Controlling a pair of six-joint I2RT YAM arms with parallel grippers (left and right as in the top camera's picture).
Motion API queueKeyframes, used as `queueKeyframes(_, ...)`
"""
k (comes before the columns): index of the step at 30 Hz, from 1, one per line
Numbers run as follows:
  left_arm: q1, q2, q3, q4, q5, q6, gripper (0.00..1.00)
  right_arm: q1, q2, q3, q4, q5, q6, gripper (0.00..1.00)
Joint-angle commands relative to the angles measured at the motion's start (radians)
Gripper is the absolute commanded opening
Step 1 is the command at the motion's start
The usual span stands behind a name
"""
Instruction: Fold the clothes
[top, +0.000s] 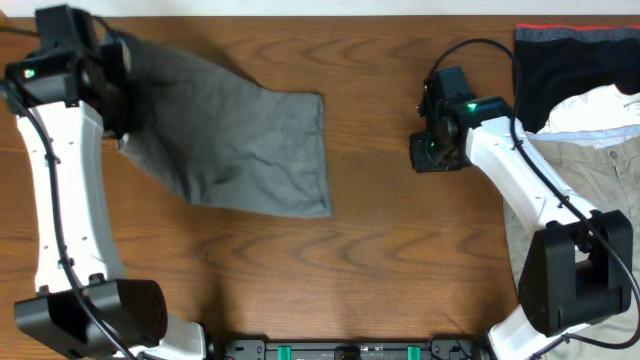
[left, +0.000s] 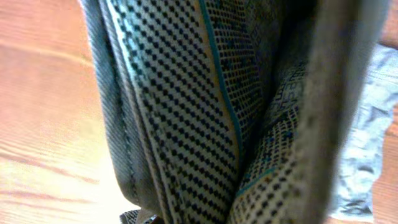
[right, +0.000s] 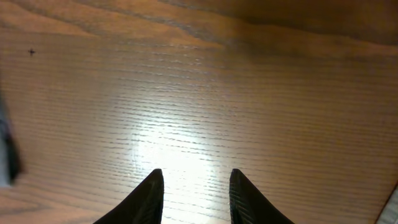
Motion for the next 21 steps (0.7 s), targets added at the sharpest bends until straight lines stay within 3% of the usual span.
queueKeyframes(1, -0.055, -0.01, 0.023, -0.009, -0.102, 0.007, 0.06, -0.005, -0.003, -0.002, 0.0, -0.024, 0.011, 0.33)
queueKeyframes(6, -0.153, 0.034, 0.023, -0.025, -0.161, 0.003, 0.06, 0.006, -0.003, -0.002, 0.001, -0.024, 0.011, 0.32)
queueKeyframes(12, -0.277, 0.113, 0.023, -0.012, -0.171, -0.087, 0.06, 0.008, -0.003, -0.002, 0.0, -0.036, 0.011, 0.31)
queueKeyframes(21, -0.401, 0.261, 0.023, 0.01, -0.171, -0.314, 0.06, 0.015, -0.003, -0.002, 0.001, -0.058, 0.011, 0.31)
